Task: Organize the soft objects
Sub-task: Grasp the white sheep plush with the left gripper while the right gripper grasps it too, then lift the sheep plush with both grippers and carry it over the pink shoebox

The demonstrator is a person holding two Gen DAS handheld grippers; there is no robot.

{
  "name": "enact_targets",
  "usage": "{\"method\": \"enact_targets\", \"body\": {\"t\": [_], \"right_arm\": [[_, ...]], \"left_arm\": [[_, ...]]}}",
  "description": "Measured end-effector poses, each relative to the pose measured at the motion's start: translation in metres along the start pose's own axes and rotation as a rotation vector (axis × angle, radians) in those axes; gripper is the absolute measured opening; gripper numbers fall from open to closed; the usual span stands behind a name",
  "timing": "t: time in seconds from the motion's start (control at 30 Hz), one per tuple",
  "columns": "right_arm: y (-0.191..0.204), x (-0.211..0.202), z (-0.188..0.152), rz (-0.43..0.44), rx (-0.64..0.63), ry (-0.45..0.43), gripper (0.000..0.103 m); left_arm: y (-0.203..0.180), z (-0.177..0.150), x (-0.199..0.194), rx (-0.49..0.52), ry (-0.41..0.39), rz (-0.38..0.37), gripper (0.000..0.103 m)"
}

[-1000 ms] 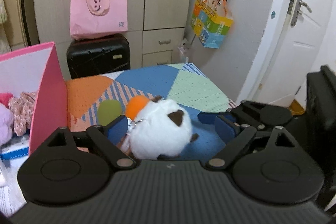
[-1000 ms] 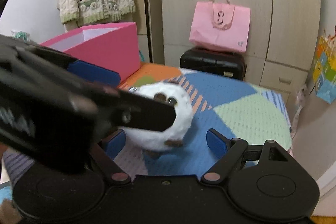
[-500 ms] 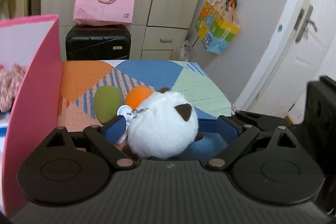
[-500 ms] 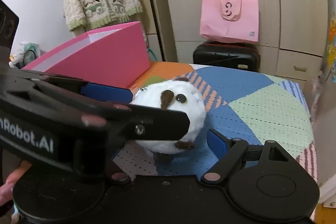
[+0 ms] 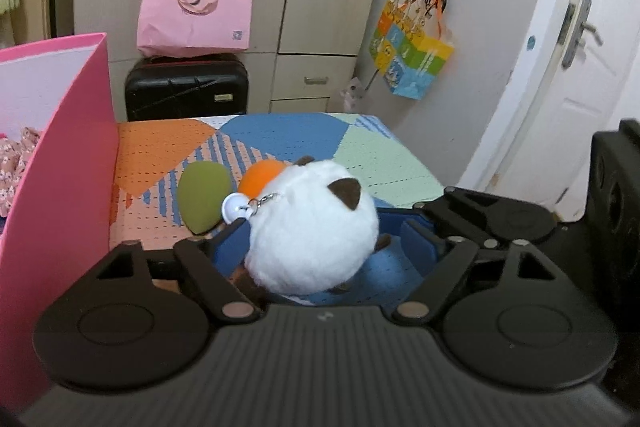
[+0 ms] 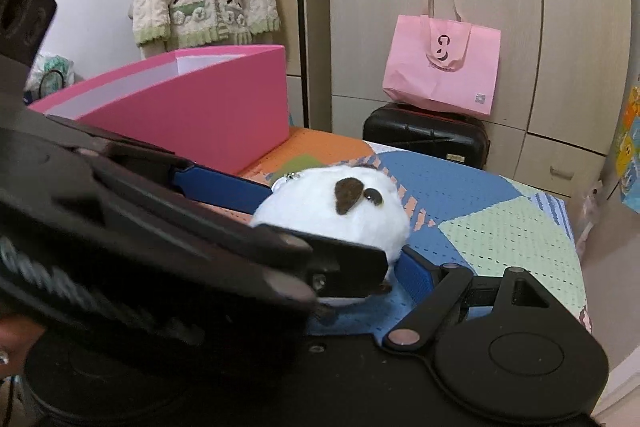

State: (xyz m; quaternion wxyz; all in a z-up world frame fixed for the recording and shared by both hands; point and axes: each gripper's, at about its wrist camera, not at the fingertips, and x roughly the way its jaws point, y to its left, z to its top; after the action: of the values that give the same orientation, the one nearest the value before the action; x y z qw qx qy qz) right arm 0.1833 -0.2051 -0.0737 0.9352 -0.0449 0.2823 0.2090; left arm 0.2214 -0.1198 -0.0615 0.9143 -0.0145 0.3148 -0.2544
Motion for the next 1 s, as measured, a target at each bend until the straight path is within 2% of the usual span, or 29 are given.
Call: {"method": "enact_targets", "body": {"t": [0.13, 0.2, 0.27, 0.43, 0.63, 0.87, 1.0], "right_arm": [[-0.003, 0.002, -0.003, 0.002, 0.019, 0.010, 0.087], [-0.006, 0.000, -0.004, 0.007, 0.039, -0.007, 0.086], [-0.008, -0.002, -0.005, -0.005, 0.049, -0.017, 0.079], [-0.003, -0.008, -0.006, -0.018, 0.047, -0.035, 0.075], [0.014, -0.023, -0.013, -0.068, 0.041, -0.056, 0.075], [0.027, -0.044, -0.024, -0.043, 0.103, -0.060, 0.075], [0.037, -0.060, -0.029, -0.051, 0.123, -0.071, 0.075]], "left_arm": [[0.000, -0.002, 0.000, 0.011, 0.002, 0.002, 0.072], [0.002, -0.002, -0.001, 0.006, -0.002, 0.004, 0.065], [0.003, -0.003, -0.002, -0.002, -0.005, 0.001, 0.063], [0.002, -0.005, -0.008, -0.006, -0.014, -0.015, 0.063], [-0.010, -0.010, -0.021, 0.037, 0.002, -0.009, 0.064], [-0.023, -0.017, -0.044, 0.066, 0.052, 0.007, 0.064], [-0.031, -0.021, -0.060, 0.090, 0.052, -0.006, 0.064]]}}
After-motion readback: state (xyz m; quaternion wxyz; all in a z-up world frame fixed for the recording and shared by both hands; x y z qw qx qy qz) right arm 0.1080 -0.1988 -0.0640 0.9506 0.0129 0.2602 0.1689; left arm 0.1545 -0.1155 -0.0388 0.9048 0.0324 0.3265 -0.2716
